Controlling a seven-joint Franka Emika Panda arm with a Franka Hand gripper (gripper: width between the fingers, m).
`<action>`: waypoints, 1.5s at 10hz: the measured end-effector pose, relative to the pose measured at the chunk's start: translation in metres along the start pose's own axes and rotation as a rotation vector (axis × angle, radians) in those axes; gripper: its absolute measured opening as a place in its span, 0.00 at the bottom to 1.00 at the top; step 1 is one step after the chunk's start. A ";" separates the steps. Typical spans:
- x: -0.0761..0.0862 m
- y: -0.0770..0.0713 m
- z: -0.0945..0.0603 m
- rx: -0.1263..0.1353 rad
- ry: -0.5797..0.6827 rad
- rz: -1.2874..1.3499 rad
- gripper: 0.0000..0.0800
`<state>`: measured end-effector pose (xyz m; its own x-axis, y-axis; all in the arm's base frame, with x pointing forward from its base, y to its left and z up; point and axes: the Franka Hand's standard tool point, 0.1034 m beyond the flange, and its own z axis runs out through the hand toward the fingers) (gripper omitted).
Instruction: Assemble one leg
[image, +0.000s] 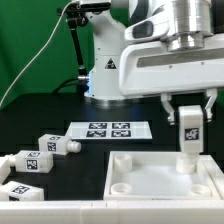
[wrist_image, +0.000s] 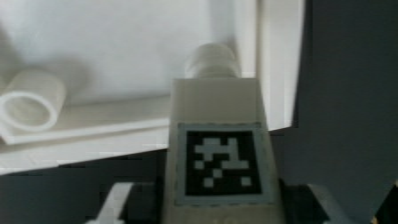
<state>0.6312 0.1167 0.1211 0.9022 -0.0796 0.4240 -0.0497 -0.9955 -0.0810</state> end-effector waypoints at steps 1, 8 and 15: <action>0.015 0.012 0.004 -0.007 0.015 -0.045 0.36; 0.013 -0.022 0.020 0.015 0.042 -0.130 0.36; 0.006 -0.021 0.032 0.014 0.043 -0.149 0.36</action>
Offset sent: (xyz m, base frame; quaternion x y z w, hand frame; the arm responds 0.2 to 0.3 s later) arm 0.0000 0.0000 0.0000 0.0000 0.0000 0.0000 1.0000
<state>0.6513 0.1389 0.0968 0.8800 0.0662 0.4704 0.0891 -0.9957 -0.0266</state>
